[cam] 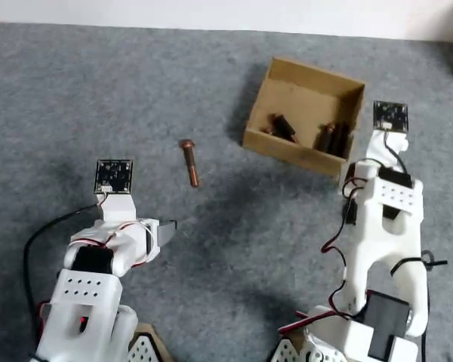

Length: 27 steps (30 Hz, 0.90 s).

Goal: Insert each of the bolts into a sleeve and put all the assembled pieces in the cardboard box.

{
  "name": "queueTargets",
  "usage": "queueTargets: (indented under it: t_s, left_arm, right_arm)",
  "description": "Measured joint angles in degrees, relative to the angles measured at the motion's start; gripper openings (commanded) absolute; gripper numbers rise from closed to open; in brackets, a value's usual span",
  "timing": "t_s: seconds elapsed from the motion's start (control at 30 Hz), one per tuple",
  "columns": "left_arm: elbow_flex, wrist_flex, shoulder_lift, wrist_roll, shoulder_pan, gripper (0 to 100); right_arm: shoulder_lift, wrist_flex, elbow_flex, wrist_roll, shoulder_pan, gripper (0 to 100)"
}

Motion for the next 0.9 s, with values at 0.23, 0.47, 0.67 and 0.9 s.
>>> queueTargets:
  t_s: [0.23, 0.47, 0.67, 0.9]
  left_arm:
    - [0.0, 0.0, 0.0, 0.0, 0.0, 29]
    - [0.0, 0.0, 0.0, 0.0, 0.0, 29]
    - [0.0, 0.0, 0.0, 0.0, 0.0, 29]
    - [0.0, 0.0, 0.0, 0.0, 0.0, 29]
  right_arm:
    - [4.3, -0.9, 0.5, 1.0, 0.9, 15.9]
    - [17.7, -1.8, -3.5, 1.1, 3.7, 15.9]
    - [21.0, -1.8, -5.0, 1.1, 3.9, 15.6]
    - [21.5, 1.5, -6.3, 1.1, 1.8, 0.0]
